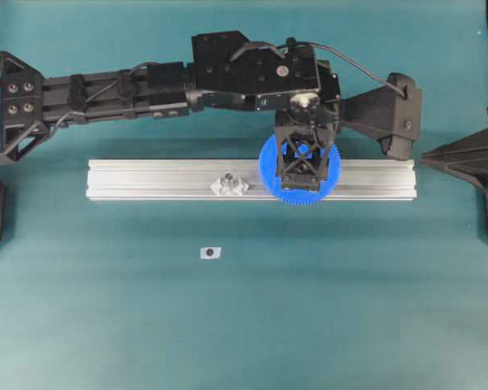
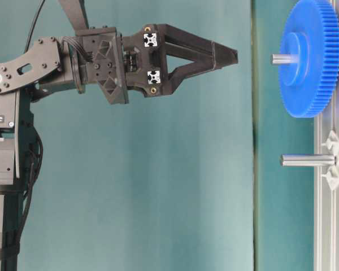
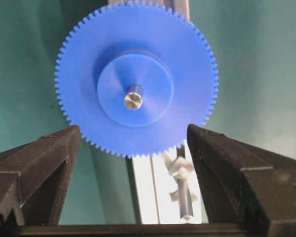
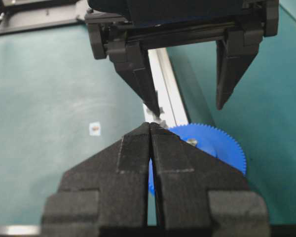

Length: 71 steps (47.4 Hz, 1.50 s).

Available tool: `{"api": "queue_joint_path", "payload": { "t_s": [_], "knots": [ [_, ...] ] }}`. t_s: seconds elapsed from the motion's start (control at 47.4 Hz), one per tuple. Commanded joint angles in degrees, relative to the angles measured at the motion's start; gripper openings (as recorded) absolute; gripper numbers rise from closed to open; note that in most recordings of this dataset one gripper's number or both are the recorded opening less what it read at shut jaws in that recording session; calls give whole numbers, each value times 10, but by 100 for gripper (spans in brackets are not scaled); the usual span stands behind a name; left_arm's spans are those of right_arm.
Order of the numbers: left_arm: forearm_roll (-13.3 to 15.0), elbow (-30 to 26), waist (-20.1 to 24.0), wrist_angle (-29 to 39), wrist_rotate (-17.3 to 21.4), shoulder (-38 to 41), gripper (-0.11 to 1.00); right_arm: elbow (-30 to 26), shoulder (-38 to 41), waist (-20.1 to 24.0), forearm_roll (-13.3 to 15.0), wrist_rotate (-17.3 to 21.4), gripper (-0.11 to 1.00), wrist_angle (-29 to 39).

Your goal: Find the location of the shaft and insert the large gear.

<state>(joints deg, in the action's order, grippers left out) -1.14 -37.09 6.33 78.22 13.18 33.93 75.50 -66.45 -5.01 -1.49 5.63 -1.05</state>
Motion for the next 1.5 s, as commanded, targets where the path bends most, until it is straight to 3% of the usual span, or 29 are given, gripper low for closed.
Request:
{"api": "queue_joint_path", "payload": {
  "t_s": [0.0,1.478],
  "knots": [
    [-2,-16,-2,-2,0,-15,83,-5,4,-1,-1,6,-1,-4],
    [-2,-17,-2,1,-12,-13,83,-5,4,-1,-1,7,-1,-4]
  ]
}}
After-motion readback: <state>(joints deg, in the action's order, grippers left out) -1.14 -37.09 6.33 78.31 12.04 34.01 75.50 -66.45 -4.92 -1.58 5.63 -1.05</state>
